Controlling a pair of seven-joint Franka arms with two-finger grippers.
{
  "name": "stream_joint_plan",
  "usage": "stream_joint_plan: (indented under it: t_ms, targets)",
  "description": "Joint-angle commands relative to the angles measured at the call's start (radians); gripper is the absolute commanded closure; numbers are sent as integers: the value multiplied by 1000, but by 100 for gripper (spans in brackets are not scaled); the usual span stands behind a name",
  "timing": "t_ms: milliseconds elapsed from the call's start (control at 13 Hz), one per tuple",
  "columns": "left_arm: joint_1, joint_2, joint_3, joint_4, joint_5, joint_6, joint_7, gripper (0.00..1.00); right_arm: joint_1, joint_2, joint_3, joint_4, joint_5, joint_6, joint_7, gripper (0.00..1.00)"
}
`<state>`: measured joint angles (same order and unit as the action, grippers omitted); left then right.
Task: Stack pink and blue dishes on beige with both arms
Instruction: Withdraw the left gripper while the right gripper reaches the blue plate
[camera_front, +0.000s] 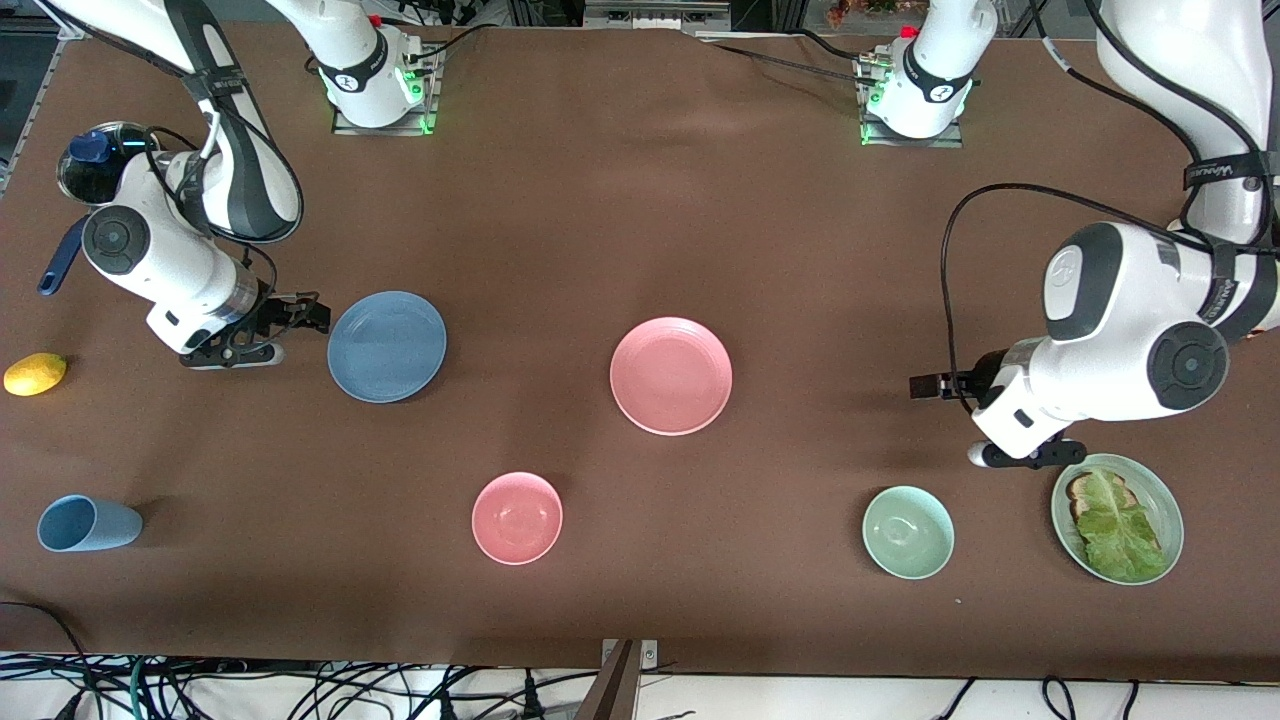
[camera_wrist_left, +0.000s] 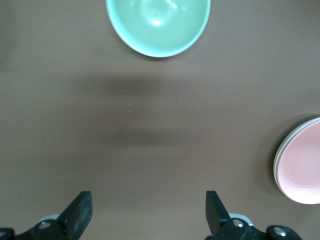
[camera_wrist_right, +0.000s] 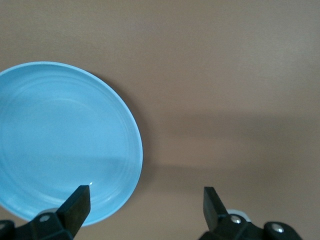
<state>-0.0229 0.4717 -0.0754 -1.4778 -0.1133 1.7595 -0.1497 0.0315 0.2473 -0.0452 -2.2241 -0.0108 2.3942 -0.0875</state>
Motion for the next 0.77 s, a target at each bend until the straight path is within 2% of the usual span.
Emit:
stream_joint_plan:
  t_ms: [0, 153, 307, 460, 536, 690]
  targets:
    - [69, -141, -12, -111, 20, -2, 89, 0, -1, 49, 8, -6, 6, 62, -17, 0]
    - [84, -207, -9, -148, 21, -2, 151, 0, -1, 99, 10, -9, 6, 129, -17, 0]
    - [90, -261, -3, -160, 27, -2, 160, 0, -1, 102, 11, -19, 6, 140, -17, 5]
    - [87, -321, -1, -200, 105, -3, 163, 0, -1, 104, 11, -22, 6, 141, -15, 11]
    - [86, -347, -1, -208, 115, -6, 162, 0, -1, 105, 11, -22, 6, 141, -15, 17]
    - [86, -395, 3, -220, 116, -32, 160, 0, -1, 107, 13, -28, 8, 143, -15, 36]
